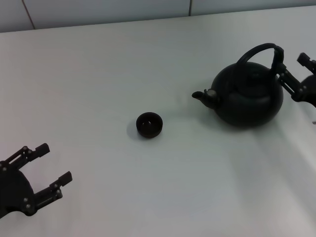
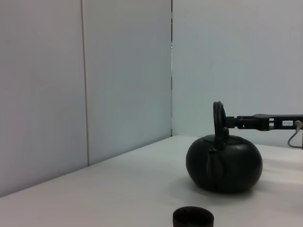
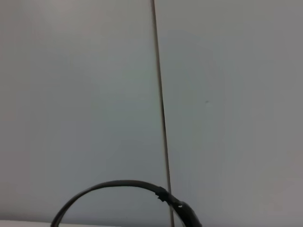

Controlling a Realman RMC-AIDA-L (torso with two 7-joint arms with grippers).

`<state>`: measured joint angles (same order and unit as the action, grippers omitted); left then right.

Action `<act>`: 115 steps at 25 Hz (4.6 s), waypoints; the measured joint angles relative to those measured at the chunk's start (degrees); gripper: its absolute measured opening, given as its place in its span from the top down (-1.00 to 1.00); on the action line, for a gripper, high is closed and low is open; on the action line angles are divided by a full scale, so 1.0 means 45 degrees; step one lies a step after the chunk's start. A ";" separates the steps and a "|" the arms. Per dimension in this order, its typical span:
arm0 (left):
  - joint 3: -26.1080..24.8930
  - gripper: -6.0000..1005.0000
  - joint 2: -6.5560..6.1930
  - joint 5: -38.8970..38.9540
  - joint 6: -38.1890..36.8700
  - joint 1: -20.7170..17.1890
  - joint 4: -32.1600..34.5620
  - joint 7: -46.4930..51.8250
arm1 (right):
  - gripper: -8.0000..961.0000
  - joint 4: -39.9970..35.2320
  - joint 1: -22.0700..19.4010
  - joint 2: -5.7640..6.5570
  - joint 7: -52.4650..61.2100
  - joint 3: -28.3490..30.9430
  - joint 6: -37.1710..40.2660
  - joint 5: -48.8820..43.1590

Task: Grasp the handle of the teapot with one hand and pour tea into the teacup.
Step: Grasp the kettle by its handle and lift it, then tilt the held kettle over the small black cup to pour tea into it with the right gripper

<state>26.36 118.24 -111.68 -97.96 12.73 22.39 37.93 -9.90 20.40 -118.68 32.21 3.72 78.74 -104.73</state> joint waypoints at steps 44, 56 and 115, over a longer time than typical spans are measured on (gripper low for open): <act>0.0002 -0.58 0.0013 0.0604 -0.0087 0.0102 -0.0171 0.0078 | 0.79 -0.0375 0.1695 0.0047 0.1112 -0.0626 -0.0778 -0.0314; 0.0000 -0.58 0.0011 0.0694 -0.0090 0.0214 -0.0189 0.0047 | 0.79 -0.0742 0.2907 0.0083 0.2499 -0.3138 -0.1374 -0.0340; 0.0001 -0.58 0.0011 0.0915 -0.0097 0.0257 -0.0347 0.0107 | 0.79 -0.3926 0.3521 -0.0049 0.1290 -0.6792 -0.1407 -0.0296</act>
<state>26.37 118.29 -107.56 -98.40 13.88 20.83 38.41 -27.56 36.24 -118.90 38.02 -26.85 72.41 -106.06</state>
